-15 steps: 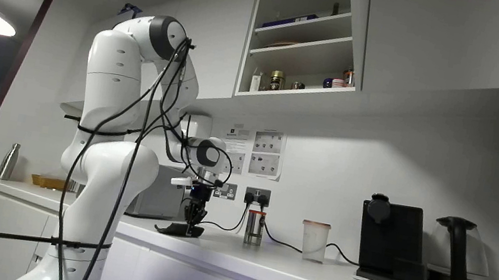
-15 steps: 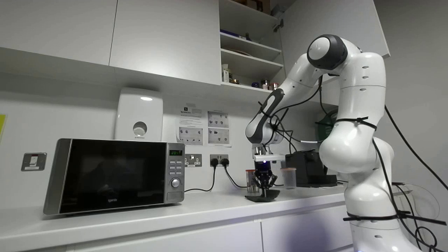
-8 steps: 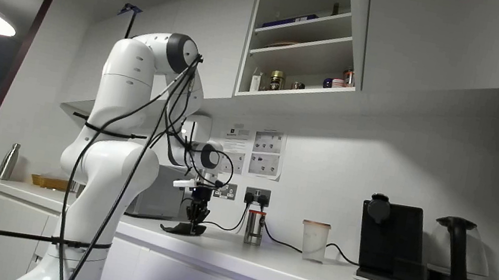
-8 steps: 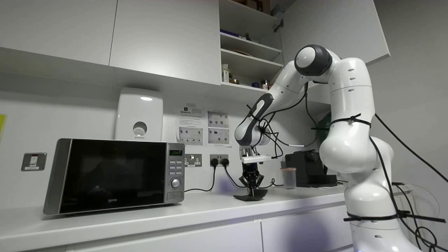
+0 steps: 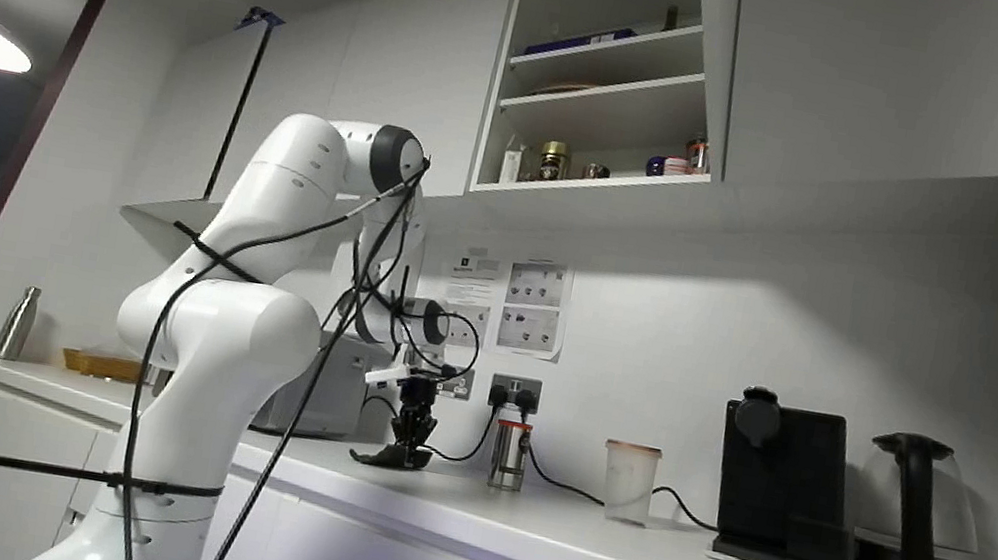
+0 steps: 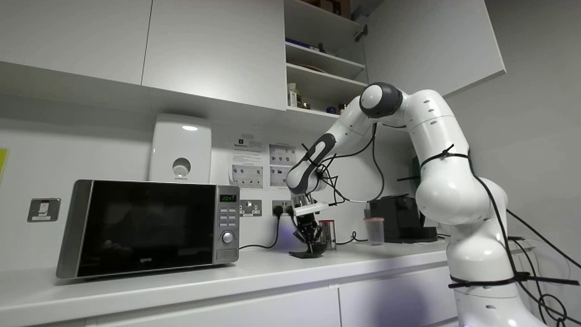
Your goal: Wipe the countertop with the cloth
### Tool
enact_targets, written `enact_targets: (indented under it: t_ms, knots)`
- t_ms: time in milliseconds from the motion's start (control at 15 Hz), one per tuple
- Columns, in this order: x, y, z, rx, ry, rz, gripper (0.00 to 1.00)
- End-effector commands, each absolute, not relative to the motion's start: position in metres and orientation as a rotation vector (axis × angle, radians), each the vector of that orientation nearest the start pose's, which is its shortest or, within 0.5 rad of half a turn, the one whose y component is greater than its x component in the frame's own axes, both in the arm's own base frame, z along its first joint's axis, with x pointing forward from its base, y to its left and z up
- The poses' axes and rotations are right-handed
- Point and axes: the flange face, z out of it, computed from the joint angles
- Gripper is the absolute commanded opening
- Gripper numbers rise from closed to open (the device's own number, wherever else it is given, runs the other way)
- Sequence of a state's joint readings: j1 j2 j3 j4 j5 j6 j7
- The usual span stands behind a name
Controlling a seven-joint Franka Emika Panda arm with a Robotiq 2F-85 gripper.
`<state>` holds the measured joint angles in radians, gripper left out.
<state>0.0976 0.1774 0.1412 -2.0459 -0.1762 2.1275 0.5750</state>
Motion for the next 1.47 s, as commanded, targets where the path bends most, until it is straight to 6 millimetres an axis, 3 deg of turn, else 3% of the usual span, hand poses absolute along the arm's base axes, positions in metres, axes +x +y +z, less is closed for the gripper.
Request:
enact_targets:
  t_ms: [0, 400, 867, 1133, 1400]
  knots:
    - [0.597, 0.159, 0.34, -3.301, 0.381, 0.1, 0.01]
    - [0.608, 0.229, 0.345, -3.249, 0.206, 0.142, 0.01]
    - [0.599, 0.28, 0.353, -3.179, 0.077, 0.162, 0.01]
    - [0.576, 0.287, 0.354, -3.113, -0.013, 0.197, 0.01]
    - [0.548, 0.263, 0.352, -3.07, -0.043, 0.245, 0.01]
